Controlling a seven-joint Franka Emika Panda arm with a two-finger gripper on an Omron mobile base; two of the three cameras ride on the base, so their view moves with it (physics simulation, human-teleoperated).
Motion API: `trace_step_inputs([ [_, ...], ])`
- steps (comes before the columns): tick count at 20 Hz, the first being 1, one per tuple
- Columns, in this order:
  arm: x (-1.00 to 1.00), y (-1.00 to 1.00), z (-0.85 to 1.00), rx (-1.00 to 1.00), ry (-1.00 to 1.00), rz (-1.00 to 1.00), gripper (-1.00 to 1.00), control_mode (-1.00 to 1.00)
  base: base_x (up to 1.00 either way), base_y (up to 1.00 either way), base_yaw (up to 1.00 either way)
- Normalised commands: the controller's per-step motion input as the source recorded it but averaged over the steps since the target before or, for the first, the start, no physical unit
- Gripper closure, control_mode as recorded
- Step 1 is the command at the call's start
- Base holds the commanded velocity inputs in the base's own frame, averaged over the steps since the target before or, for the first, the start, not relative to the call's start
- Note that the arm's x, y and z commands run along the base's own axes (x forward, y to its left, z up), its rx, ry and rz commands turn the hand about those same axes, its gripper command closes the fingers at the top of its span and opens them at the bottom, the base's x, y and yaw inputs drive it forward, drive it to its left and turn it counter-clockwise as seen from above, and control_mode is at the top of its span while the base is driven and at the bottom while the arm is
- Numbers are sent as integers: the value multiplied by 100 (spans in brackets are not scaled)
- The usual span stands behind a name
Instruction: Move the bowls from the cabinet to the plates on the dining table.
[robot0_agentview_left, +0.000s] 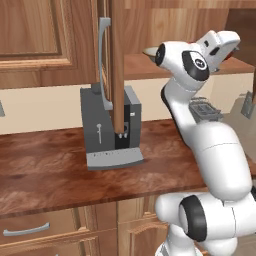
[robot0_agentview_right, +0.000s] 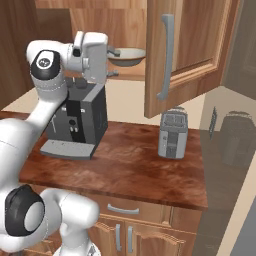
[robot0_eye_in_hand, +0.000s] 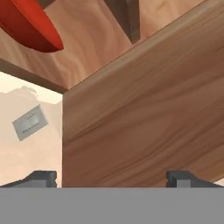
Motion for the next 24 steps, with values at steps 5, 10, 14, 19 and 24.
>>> trace_step_inputs([
  [5, -8, -25, 0, 0, 3, -22, -100, -100, 0, 0, 0],
  [10, 0, -35, 0, 0, 1, -21, -100, -100, 0, 0, 0],
  [14, 26, -59, 0, 0, 3, -15, -100, -100, 0, 0, 0],
  [19, 48, -24, 0, -1, 3, -10, -100, -100, 0, 0, 0],
  [24, 55, -1, 0, -4, 1, -8, -100, -100, 0, 0, 0],
])
